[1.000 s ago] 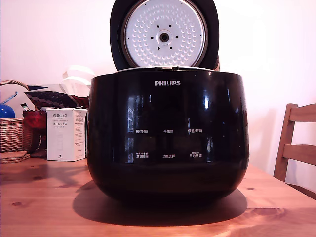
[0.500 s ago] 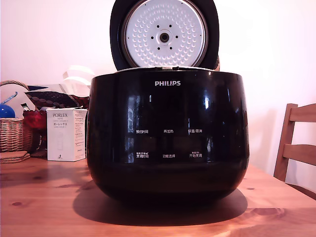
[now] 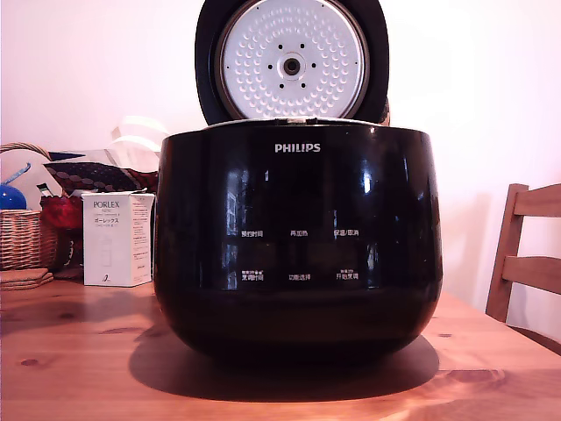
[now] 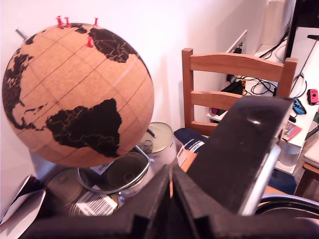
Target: Close the rice cooker by pressing the lid down with medium force
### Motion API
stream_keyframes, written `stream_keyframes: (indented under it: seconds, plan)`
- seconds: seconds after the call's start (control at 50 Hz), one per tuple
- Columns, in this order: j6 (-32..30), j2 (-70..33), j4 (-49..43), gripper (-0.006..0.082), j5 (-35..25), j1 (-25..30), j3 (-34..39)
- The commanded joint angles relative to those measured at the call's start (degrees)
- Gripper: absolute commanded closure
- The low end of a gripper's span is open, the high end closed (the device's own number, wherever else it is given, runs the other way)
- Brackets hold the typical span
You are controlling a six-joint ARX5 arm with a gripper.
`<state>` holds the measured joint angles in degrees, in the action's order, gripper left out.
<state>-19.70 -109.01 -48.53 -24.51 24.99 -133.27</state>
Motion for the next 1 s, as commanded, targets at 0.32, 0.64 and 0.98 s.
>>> stream_keyframes:
  seconds: [0.32,0.64,0.98]
  plan:
    - [-1.9,-3.06,-1.51,0.0788,1.09,0.85,-0.24]
    - [-7.69,-4.35,-5.05,0.0789,4.04,0.85,-0.24]
    - [-13.14,-4.52,-10.16,0.0788,4.0,2.54,-0.24]
